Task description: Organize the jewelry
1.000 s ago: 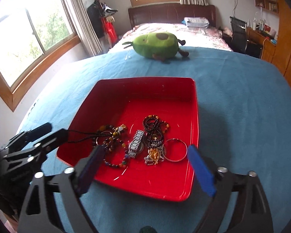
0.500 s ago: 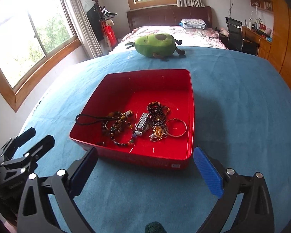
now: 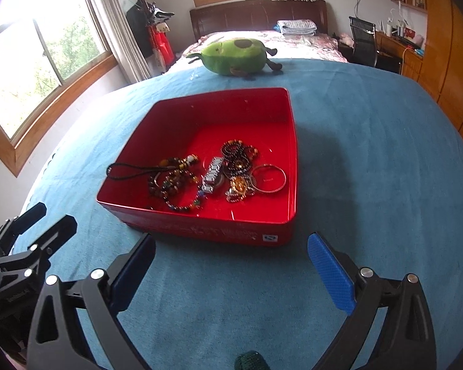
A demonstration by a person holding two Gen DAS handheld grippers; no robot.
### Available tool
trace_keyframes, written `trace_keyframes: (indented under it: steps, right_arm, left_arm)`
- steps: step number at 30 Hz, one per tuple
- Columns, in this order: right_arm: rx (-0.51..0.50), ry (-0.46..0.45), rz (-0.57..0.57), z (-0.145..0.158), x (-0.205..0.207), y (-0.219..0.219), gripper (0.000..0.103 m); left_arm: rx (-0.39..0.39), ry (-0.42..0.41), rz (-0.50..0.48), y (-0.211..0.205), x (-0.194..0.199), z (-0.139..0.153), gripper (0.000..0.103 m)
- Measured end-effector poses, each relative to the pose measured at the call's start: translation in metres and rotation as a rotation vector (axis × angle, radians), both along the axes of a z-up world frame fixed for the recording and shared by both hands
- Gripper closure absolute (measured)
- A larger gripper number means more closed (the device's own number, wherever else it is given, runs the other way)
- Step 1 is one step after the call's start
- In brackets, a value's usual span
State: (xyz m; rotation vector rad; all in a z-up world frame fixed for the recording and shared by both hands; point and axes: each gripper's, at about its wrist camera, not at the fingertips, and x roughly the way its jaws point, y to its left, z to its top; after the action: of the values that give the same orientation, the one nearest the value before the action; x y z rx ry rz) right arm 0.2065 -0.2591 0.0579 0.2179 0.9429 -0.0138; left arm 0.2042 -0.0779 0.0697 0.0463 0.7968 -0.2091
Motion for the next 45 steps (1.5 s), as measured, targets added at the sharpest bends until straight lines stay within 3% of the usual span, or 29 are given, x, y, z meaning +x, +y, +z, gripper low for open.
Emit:
trace_keyframes:
  steps: [16, 45]
  right_arm:
    - [-0.019, 0.014, -0.018, -0.004, -0.002, -0.004, 0.004]
    - [-0.025, 0.01, -0.011, -0.005, -0.003, -0.002, 0.004]
  left_arm:
    - [0.019, 0.047, 0.022, 0.001, 0.009, -0.016, 0.005]
    - [0.018, 0.054, 0.017, 0.004, 0.01, -0.015, 0.005]
